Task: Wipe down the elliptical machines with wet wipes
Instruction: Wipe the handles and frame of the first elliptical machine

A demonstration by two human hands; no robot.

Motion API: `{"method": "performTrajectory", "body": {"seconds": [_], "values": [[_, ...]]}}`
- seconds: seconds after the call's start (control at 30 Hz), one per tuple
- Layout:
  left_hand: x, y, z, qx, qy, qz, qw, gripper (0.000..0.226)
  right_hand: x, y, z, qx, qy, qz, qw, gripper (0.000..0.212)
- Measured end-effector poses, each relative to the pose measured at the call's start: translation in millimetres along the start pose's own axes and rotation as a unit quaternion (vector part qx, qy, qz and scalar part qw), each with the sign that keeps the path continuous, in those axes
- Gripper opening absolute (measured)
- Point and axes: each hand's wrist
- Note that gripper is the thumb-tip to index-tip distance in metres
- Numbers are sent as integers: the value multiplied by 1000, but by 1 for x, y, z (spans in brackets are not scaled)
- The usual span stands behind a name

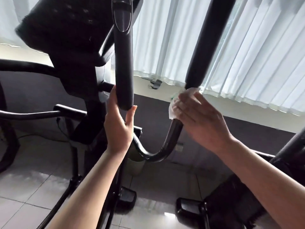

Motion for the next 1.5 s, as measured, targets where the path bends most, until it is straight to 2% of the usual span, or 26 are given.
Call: {"method": "performTrajectory", "body": {"seconds": [0.07, 0.2, 0.27, 0.33, 0.4, 0.5, 0.53, 0.57, 0.63, 0.7, 0.83, 0.93, 1.03, 1.1, 1.13, 1.23, 1.33, 1.43, 1.5], "values": [[2, -2, 1, 17, 15, 11, 1000, 68, -15, 7, 15, -3, -19, 10, 1000, 29], [7, -10, 7, 50, 55, 39, 996, 70, -70, 33, 93, -64, -153, 139, 976, 47], [9, -12, 10, 57, 66, 53, 995, 70, -78, 33, 125, -56, -183, 226, 955, 43], [10, -15, 12, 59, 72, 72, 993, 70, -73, 32, 133, -30, -198, 261, 944, 41], [10, -16, 14, 56, 71, 77, 993, 69, -60, 23, 114, -27, -187, 238, 953, 44], [7, -13, 11, 43, 55, 67, 995, 69, -27, 5, 61, -35, -147, 162, 975, 28], [6, -11, 9, 37, 48, 65, 996, 68, -15, -2, 46, -24, -128, 148, 980, 33], [5, -10, 7, 31, 44, 65, 996, 67, -7, -6, 35, -19, -115, 141, 983, 38], [5, -12, 7, 13, 47, 79, 996, 64, -4, -8, 28, -34, -112, 159, 980, 31], [8, -18, 10, -16, 43, 123, 991, 62, -14, -3, 41, -56, -132, 162, 976, 33], [1, -34, 8, -44, 0, 188, 981, 70, -48, 19, 104, -91, -207, 238, 945, 49], [-38, -50, 17, -43, -57, 201, 977, 72, -64, 43, 154, -85, -210, 321, 920, 54], [-88, -74, 42, -5, -117, 226, 967, 71, -58, 66, 188, -116, -192, 396, 891, 59], [-109, -89, 67, 53, -137, 231, 962, 67, -57, 86, 207, -131, -209, 453, 857, 52], [-114, -96, 79, 90, -143, 236, 957, 66, -55, 99, 215, -143, -207, 473, 844, 56], [-116, -108, 112, 202, -159, 276, 926, 61, -32, 136, 231, -150, -125, 538, 820, 74], [-102, -110, 146, 301, -191, 349, 867, 66, 3, 160, 244, -95, -19, 620, 779, 64], [-86, -105, 182, 393, -217, 436, 780, 71, 8, 172, 250, -117, -21, 609, 784, 71], [-83, -99, 195, 422, -216, 475, 741, 74, -5, 156, 247, -114, -49, 612, 781, 72]]}}
Point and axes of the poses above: each hand's wrist, its own x-axis towards the middle knuckle, its own y-axis out of the palm, z = x × y, and after that the axes turned 2 degrees about -x, right-handed
